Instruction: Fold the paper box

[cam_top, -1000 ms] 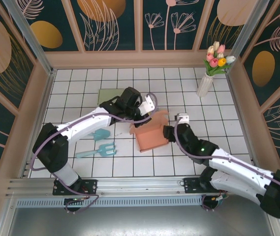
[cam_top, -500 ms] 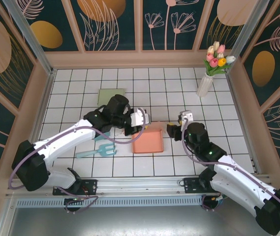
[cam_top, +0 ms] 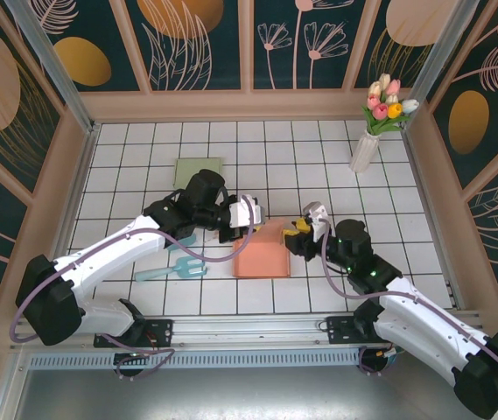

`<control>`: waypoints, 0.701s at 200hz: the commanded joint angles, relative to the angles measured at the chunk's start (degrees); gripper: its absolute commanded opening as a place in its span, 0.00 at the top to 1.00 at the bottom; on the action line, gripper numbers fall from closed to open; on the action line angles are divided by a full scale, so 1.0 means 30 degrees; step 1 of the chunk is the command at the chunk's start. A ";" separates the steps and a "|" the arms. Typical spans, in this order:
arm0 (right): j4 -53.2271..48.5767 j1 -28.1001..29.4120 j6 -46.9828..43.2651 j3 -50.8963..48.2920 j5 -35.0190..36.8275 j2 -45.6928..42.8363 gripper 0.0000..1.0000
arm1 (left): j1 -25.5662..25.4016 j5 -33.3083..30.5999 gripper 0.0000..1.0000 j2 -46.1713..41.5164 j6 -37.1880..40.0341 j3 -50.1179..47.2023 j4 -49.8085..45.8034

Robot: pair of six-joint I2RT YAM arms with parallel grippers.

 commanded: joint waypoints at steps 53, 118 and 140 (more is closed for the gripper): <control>0.2675 0.0052 -0.1002 -0.0328 -0.3604 -0.0012 0.66 | -0.0060 0.3528 1.00 -0.1164 0.1494 0.0057 -0.0745; 0.3391 0.0417 -0.2131 -0.0525 -0.3969 -0.0072 0.64 | -0.0061 0.4042 1.00 -0.0870 0.2102 0.0257 -0.1937; 0.3776 0.0494 -0.3053 -0.0646 -0.4288 -0.0054 0.64 | -0.0060 0.4126 1.00 -0.0777 0.2214 0.0393 -0.2136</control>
